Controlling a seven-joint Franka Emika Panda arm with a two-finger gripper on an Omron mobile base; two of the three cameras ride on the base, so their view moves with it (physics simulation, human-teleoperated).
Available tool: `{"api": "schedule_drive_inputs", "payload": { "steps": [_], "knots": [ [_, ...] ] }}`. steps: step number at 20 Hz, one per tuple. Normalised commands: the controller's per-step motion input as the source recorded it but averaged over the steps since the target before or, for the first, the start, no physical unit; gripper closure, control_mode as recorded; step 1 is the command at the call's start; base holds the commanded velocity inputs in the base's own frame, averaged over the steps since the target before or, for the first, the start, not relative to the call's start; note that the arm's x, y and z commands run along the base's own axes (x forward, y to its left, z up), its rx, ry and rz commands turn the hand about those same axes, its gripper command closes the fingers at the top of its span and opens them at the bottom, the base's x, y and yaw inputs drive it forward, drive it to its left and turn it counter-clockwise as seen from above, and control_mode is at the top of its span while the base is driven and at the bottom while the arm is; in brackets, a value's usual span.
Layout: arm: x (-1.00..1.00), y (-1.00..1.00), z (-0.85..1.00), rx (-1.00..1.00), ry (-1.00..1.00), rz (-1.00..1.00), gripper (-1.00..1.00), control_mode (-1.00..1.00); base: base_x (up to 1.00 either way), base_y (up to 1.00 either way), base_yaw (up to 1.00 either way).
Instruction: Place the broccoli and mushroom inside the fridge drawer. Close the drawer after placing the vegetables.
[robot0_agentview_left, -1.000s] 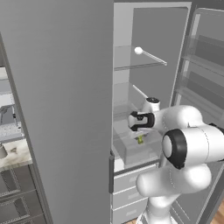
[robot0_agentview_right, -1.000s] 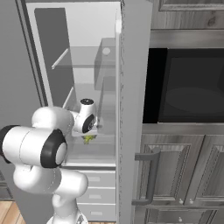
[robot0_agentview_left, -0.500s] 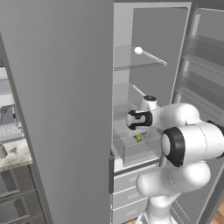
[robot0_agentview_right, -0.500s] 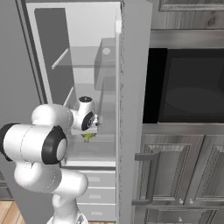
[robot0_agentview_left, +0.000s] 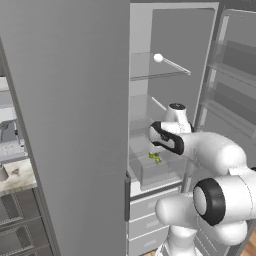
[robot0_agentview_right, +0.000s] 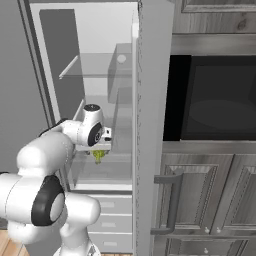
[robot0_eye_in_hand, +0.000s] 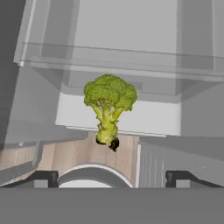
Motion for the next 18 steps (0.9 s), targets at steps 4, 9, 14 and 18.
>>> {"api": "schedule_drive_inputs", "payload": {
  "steps": [4,9,14,18],
  "knots": [
    [-0.87,0.0,0.93,0.0,-0.02,-0.09,-1.0,-1.0,0.0,0.0,0.0],
    [-1.0,0.01,0.43,0.02,-0.05,-0.13,-1.0,-1.0,0.0,0.0,0.0],
    [-1.0,0.07,0.21,0.04,-0.05,-0.11,-1.0,-1.0,0.0,0.0,0.0],
    [-0.76,0.04,0.02,0.01,-0.04,-0.1,-1.0,-1.0,0.0,0.0,0.0]
  ]
}}
